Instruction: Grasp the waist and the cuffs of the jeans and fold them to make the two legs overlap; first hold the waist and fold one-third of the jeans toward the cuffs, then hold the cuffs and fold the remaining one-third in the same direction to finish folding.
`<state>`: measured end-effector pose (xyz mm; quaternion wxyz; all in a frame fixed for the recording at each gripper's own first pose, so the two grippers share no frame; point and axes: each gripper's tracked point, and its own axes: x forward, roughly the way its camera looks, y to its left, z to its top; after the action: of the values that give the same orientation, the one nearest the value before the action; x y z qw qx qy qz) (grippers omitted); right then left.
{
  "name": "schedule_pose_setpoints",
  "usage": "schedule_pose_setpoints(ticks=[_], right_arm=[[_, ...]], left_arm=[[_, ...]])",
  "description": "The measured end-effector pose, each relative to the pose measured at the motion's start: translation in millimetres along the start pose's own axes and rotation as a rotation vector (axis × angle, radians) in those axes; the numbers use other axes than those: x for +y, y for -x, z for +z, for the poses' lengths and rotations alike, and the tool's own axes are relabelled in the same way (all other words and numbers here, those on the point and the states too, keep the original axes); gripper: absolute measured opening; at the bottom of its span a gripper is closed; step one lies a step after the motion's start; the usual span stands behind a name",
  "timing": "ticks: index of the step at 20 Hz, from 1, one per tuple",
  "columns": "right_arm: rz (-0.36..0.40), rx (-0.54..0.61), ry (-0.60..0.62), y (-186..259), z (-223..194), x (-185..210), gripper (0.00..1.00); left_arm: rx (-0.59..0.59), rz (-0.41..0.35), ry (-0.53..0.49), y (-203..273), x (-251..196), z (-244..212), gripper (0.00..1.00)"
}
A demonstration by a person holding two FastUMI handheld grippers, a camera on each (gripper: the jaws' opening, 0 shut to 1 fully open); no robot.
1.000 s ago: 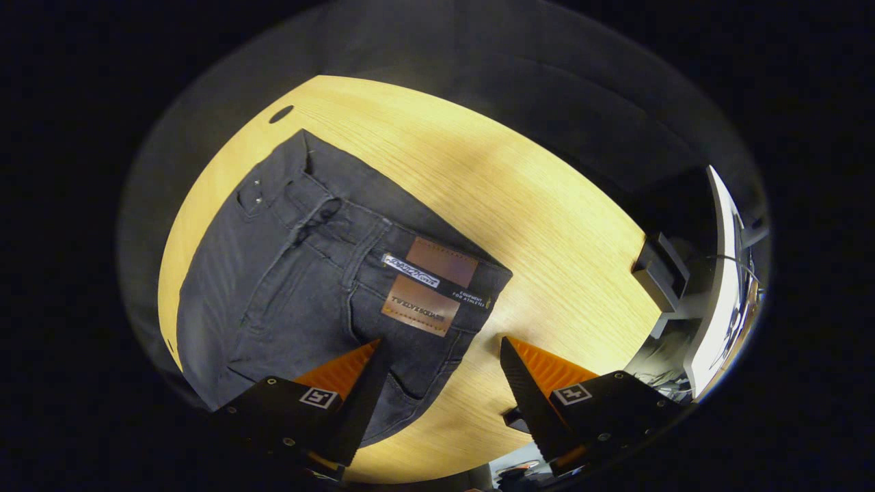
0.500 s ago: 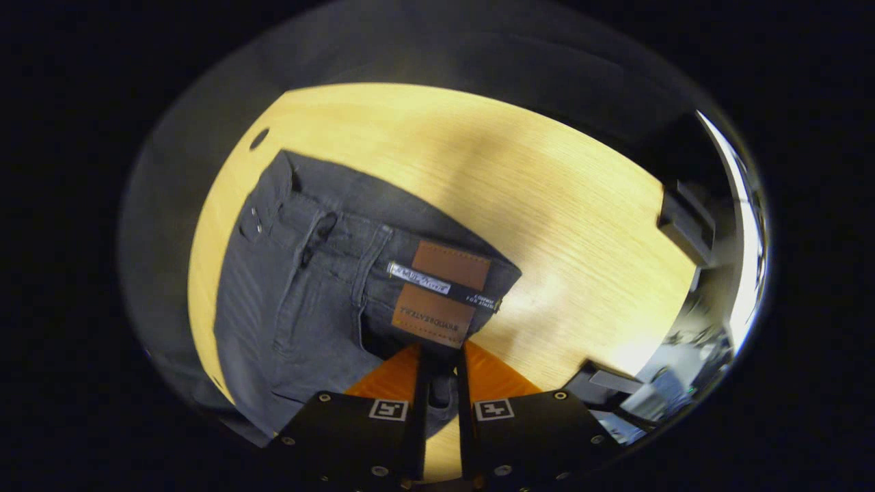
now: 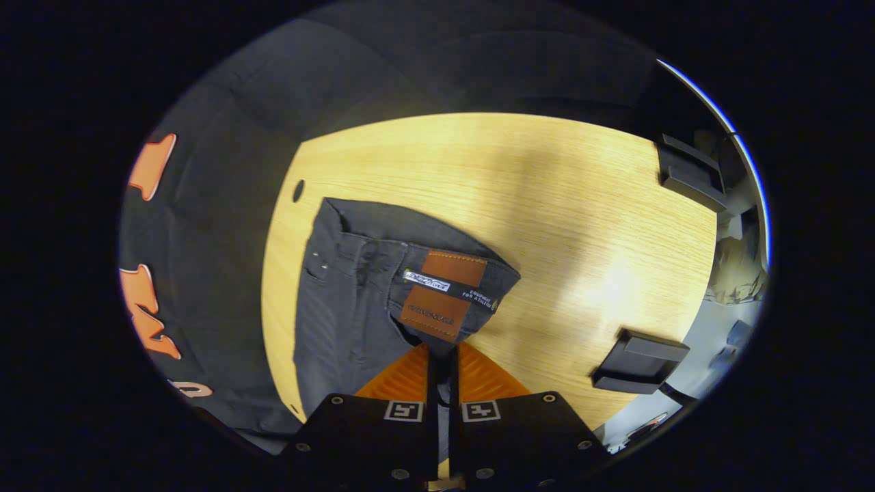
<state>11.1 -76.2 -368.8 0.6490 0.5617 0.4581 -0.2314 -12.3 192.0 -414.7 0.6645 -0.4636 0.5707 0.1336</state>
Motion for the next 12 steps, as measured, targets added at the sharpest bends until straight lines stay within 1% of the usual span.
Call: schedule_pose_setpoints(ticks=[2, 3, 6, 9, 12], right_arm=[[0.042, -0.024, 0.002, 7.4, 2.1, 16.7, 0.07], [0.06, -0.045, 0.002, 12.5, 5.4, 27.2, 0.06], [0.117, -0.077, 0.012, 20.5, 7.8, 67.4, 0.07], [0.12, -0.12, 0.025, 25.9, 14.9, 96.8, 0.06], [0.113, -0.129, 0.0, 27.6, 21.4, 116.0, 0.06]], left_arm=[[-0.001, -0.053, -0.025, 6.2, -17.2, 10.4, 0.01], [0.0, -0.08, -0.042, 8.4, -34.2, 19.8, 0.01], [0.004, -0.13, -0.108, 2.5, -65.4, 42.9, 0.01], [0.021, -0.159, -0.168, -12.1, -97.6, 63.1, 0.01], [0.034, -0.162, -0.194, -27.4, -125.4, 83.9, 0.01]])
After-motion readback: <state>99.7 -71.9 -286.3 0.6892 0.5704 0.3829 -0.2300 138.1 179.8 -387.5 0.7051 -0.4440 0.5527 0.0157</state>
